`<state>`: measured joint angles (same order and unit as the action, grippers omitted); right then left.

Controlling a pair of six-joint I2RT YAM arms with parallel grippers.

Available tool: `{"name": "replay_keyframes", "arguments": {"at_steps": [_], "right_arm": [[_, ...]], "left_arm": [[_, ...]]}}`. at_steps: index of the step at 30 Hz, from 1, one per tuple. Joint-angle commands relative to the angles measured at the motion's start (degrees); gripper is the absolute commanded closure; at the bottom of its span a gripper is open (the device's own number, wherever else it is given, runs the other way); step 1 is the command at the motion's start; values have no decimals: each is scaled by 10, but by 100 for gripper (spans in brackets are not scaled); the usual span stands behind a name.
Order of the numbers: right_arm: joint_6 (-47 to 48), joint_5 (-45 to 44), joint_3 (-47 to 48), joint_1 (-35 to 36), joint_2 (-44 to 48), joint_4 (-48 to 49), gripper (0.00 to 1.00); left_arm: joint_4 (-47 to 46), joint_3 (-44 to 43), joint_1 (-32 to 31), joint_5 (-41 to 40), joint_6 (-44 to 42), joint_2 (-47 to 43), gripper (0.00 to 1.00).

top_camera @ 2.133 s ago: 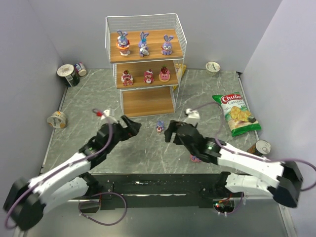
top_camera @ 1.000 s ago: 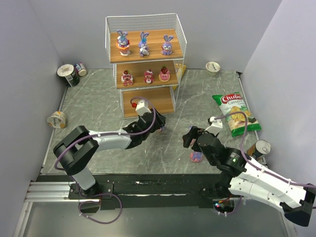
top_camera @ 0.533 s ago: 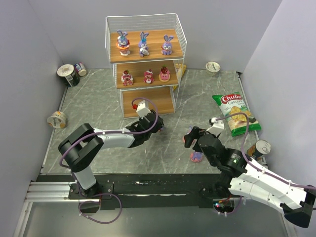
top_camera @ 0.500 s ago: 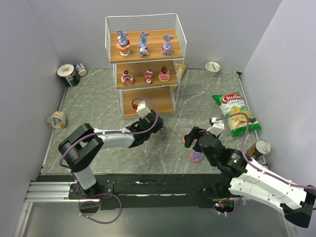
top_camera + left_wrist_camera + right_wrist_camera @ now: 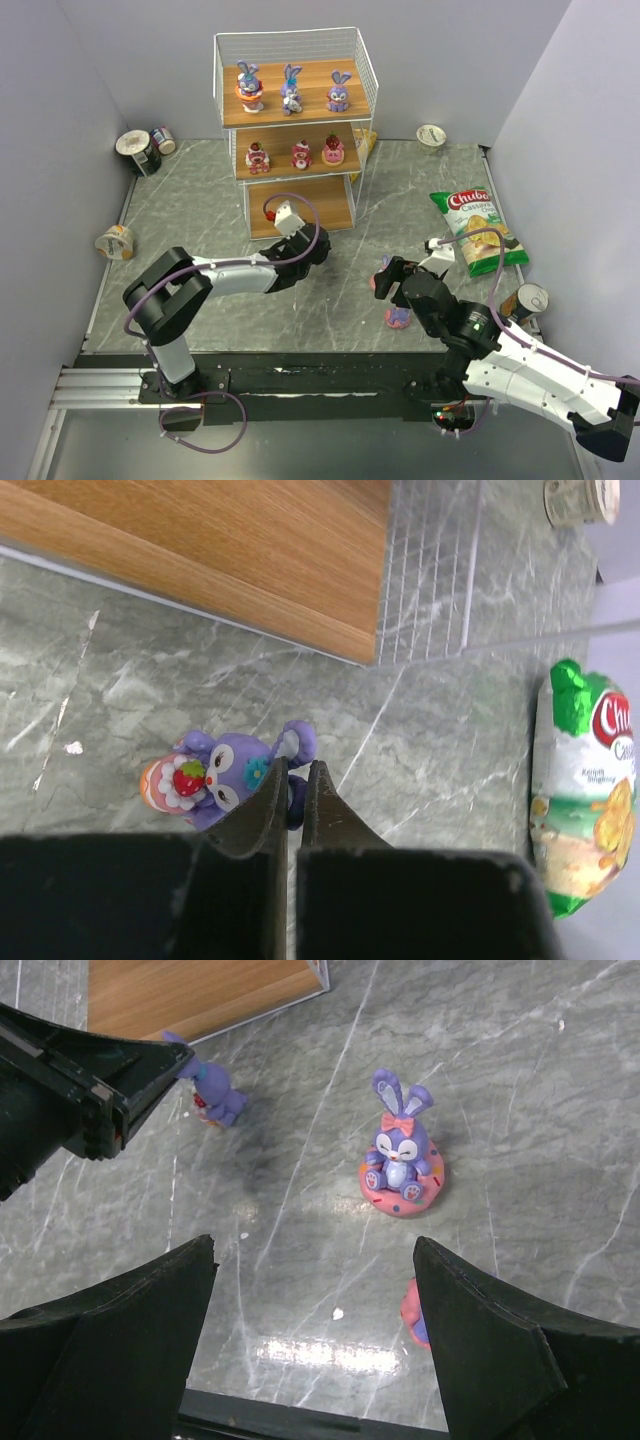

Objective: Place and organize the plastic toys onto the shelf

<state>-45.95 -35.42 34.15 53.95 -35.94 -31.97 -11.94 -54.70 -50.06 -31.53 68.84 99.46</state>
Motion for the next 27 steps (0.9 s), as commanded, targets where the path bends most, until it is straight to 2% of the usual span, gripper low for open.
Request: {"name": "replay_keyframes", "arguments": {"at_steps": [1, 9, 14, 21, 25, 27], "right_arm": [[9, -20, -4, -4, 8, 3, 13], [18, -18, -8, -4, 13, 6, 13], [27, -14, -9, -5, 12, 9, 13], [48, -12, -10, -5, 25, 18, 13], [58, -11, -12, -6, 28, 30, 13], [61, -11, -9, -6, 24, 30, 13]], "left_arm": [[65, -34, -1, -43, 85, 9, 99], [139, -74, -3, -153, 197, 0, 99], [198, -88, -4, -231, 299, -10, 99], [371, -110, -1, -353, 501, -14, 99], [545, -158, 7, -411, 649, 15, 99], [604, -191, 9, -424, 702, 41, 99]]}}
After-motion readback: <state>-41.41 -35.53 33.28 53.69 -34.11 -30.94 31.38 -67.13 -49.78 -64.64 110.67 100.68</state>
